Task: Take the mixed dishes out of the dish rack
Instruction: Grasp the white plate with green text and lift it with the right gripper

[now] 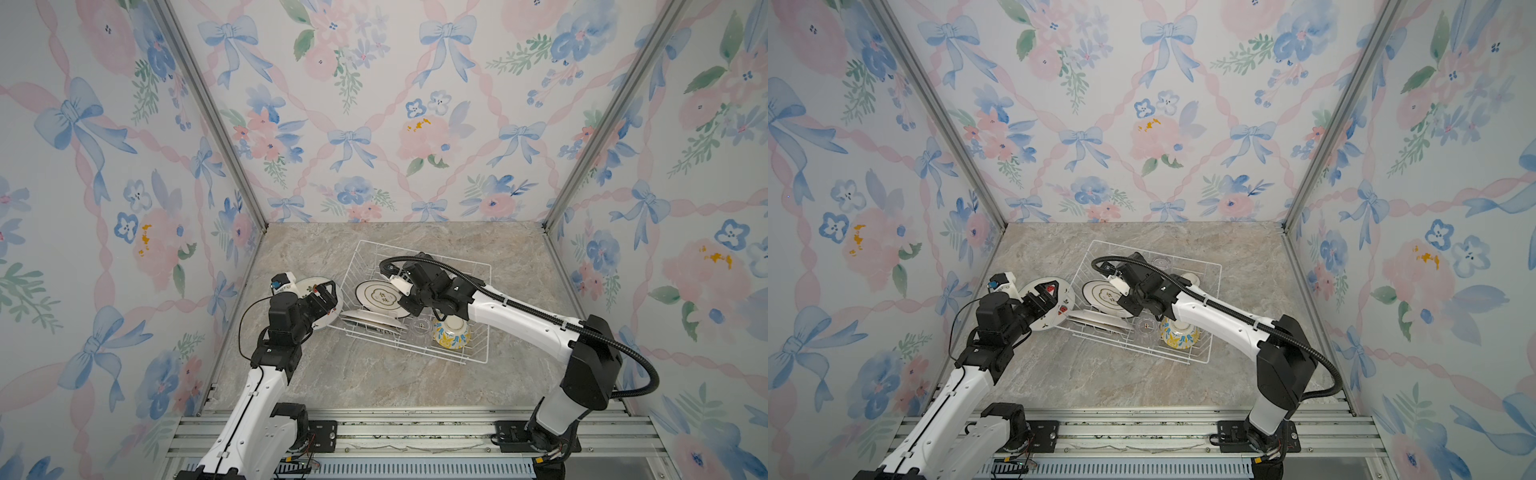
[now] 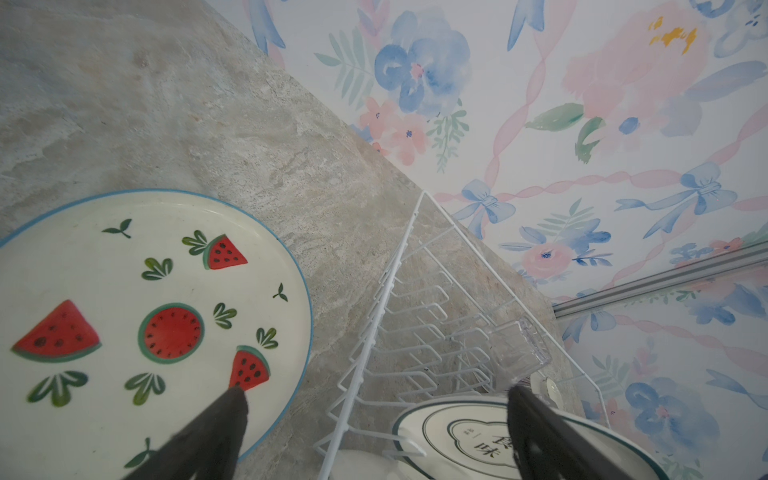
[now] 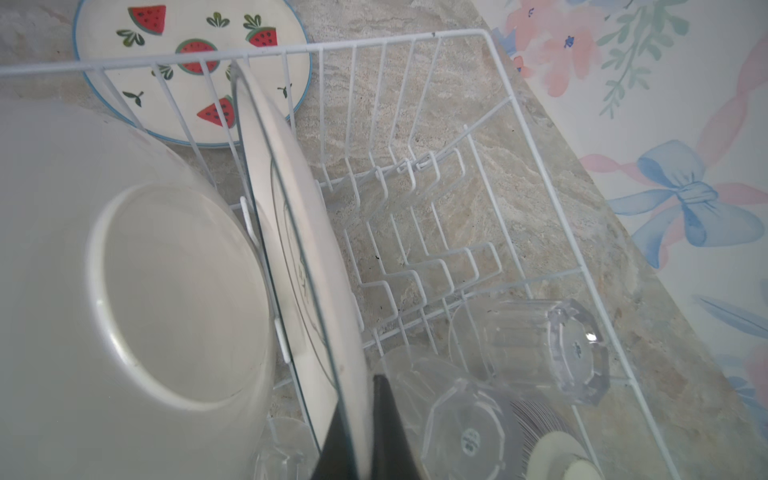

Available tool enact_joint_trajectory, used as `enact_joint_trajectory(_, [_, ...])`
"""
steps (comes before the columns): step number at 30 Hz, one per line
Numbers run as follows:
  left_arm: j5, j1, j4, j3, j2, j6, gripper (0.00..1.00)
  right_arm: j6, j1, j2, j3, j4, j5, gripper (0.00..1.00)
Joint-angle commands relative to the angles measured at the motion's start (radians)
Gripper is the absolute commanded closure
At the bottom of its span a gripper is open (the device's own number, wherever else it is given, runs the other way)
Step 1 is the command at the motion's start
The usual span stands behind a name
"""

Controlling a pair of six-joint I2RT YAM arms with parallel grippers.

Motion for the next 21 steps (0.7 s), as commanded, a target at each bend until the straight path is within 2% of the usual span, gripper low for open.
enact_joint_trajectory(1, [0.024,-0.007,-0.023,0.049,-0.011,-0.011,0.02,0.071,-0.016,-0.073,0.017,0.077,-0.024,1.0])
enact_joint_trajectory(12, [0.056,-0.039,-0.051,0.14,0.026,-0.02,0.02,0.25,-0.021,-0.146,0.037,0.137,-0.036,1.0])
enact_joint_trajectory(21, [0.045,-0.12,-0.054,0.234,0.104,-0.036,0.02,0.422,-0.061,-0.14,0.082,0.158,0.019,1.0])
